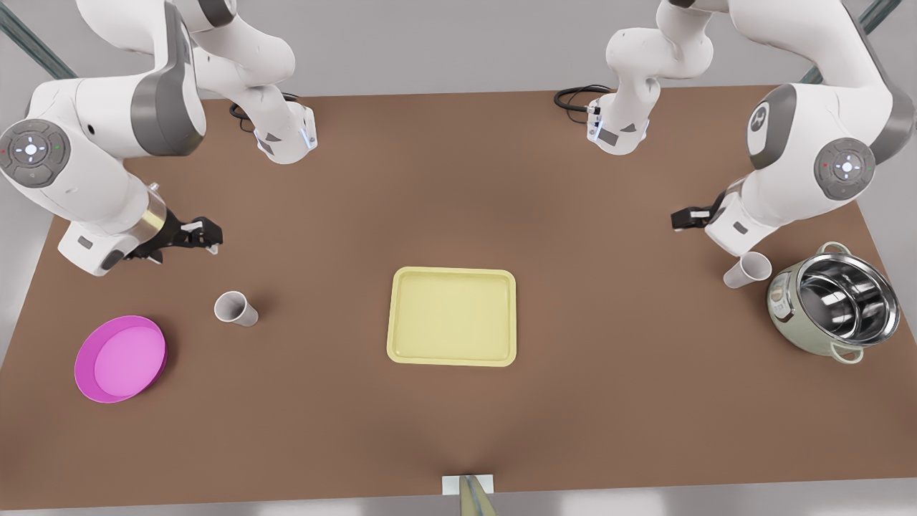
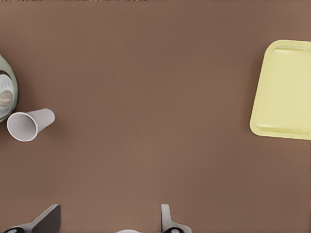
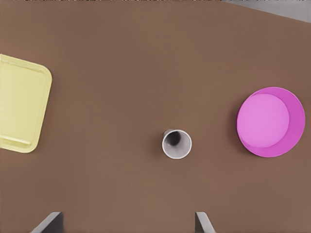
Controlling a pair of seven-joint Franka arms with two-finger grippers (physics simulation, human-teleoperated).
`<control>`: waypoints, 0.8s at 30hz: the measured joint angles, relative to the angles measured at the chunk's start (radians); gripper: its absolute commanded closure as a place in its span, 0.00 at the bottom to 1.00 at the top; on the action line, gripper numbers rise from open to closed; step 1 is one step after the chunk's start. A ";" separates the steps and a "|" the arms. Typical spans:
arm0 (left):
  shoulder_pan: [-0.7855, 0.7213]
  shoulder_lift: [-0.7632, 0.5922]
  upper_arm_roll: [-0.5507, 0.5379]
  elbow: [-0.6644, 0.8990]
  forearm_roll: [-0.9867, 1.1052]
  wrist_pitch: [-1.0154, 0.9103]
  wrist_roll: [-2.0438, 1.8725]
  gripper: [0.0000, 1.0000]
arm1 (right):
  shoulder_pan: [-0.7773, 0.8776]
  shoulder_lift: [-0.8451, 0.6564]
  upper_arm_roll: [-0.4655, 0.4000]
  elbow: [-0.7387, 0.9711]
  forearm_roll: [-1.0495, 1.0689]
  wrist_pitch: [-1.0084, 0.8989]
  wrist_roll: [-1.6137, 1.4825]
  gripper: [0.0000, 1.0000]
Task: Use both arms to respectively pick up the white IKEA cups from the middle-left and middle-right positions, then place the white IKEA cups onto the middle-middle tray, ensuring that the cups remain upright and do not tip over
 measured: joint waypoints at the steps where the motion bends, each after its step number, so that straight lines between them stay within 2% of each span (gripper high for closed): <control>1: -0.002 0.000 0.000 0.000 -0.002 0.003 0.000 0.00 | -0.002 -0.007 -0.002 -0.018 0.003 0.009 -0.003 0.00; 3: 0.003 0.026 0.004 -0.041 -0.005 0.022 0.000 0.00 | -0.009 -0.011 -0.004 -0.033 0.007 0.024 -0.009 0.00; 6: 0.099 0.094 0.036 -0.157 -0.007 0.137 0.028 0.00 | -0.025 0.035 -0.005 -0.039 0.010 0.052 -0.016 0.00; 9: 0.177 0.153 0.085 -0.219 -0.003 0.267 0.071 0.00 | -0.089 0.171 -0.005 -0.027 0.005 0.107 -0.022 0.00; 15: 0.191 0.178 0.178 -0.411 -0.002 0.478 0.139 0.00 | -0.178 0.372 0.000 -0.048 0.031 0.276 -0.032 0.00; 18: 0.201 0.185 0.223 -0.455 -0.001 0.544 0.165 0.00 | -0.201 0.359 0.002 -0.150 0.061 0.363 -0.040 0.00; 24: 0.238 0.205 0.236 -0.475 -0.001 0.614 0.206 0.00 | -0.243 0.271 0.002 -0.365 0.088 0.525 -0.071 0.00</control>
